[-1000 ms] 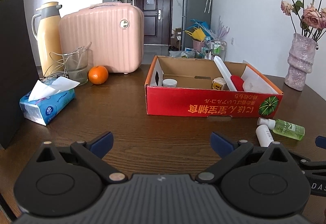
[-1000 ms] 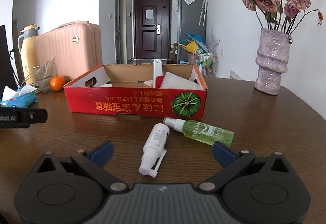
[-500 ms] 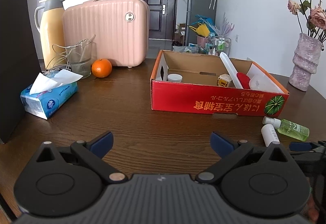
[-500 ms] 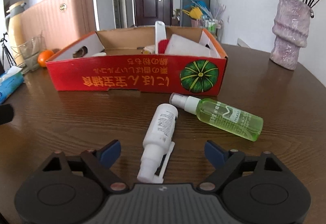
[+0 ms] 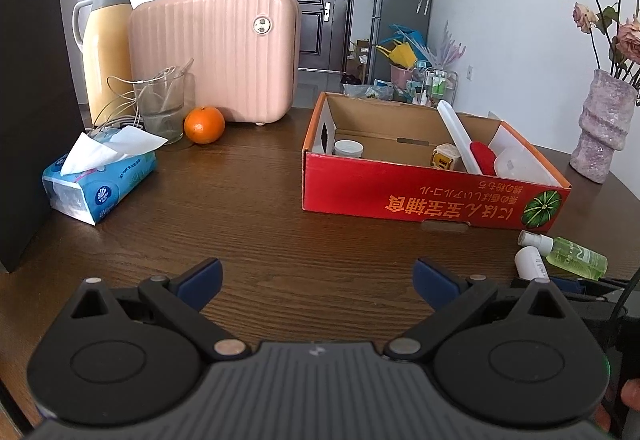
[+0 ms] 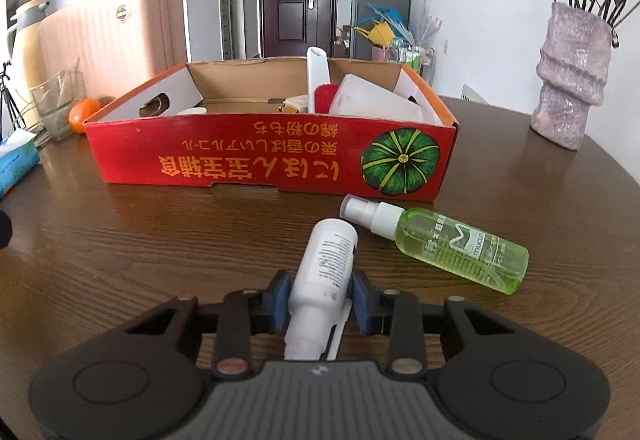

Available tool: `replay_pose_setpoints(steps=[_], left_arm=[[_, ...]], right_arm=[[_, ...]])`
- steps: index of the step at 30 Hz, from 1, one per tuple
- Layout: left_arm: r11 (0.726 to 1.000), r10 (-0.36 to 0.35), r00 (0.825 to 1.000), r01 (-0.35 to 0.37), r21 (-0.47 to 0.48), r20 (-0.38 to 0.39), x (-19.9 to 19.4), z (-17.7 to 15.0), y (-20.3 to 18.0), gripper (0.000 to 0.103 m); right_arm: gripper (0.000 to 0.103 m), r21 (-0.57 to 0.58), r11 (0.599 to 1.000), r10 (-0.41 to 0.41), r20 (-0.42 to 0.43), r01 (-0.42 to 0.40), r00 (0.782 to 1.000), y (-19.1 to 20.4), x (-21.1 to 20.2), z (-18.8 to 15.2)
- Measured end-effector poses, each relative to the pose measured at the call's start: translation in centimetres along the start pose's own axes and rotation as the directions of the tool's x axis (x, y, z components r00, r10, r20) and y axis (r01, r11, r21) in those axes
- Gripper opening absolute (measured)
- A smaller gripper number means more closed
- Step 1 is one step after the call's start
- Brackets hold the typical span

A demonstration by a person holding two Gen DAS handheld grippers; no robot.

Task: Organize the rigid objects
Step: 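Close the right gripper on the white spray bottle and lift it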

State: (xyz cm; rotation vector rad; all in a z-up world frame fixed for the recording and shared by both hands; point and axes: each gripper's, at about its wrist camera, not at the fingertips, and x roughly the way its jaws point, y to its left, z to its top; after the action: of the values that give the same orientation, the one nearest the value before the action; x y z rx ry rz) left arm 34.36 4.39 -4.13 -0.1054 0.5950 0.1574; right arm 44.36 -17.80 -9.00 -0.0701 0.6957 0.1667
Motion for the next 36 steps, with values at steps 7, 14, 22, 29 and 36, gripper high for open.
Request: replay_pose_setpoints(steps=[7, 14, 22, 29, 36], left_arm=[[1.0, 0.003, 1.0, -0.003, -0.001, 0.0, 0.0, 0.0, 0.0, 0.103], [1.0, 0.005, 1.0, -0.005, -0.002, -0.002, 0.0, 0.0, 0.0, 0.103], [1.0, 0.007, 1.0, -0.007, -0.003, -0.004, 0.1, 0.0, 0.1, 0.103], [1.0, 0.017, 1.0, -0.017, 0.002, -0.009, 0.5, -0.2, -0.1, 0.103], [1.0, 0.007, 1.0, -0.007, 0.022, -0.005, 0.5, -0.2, -1.0, 0.103]], right_arm=[[0.027, 0.01, 1.0, 0.022, 0.024, -0.023, 0.999, -0.2, -0.5, -0.2], [0.027, 0.012, 0.999, 0.048, 0.067, -0.049, 0.997, -0.2, -1.8, -0.4], [0.027, 0.028, 0.996, 0.075, 0.137, -0.08, 0.988, -0.6, -4.1, -0.4], [0.027, 0.054, 0.994, 0.086, 0.202, -0.098, 0.976, -1.8, -6.2, -0.2], [0.027, 0.085, 0.99, 0.087, 0.24, -0.11, 0.967, -3.2, -7.3, 0.0]])
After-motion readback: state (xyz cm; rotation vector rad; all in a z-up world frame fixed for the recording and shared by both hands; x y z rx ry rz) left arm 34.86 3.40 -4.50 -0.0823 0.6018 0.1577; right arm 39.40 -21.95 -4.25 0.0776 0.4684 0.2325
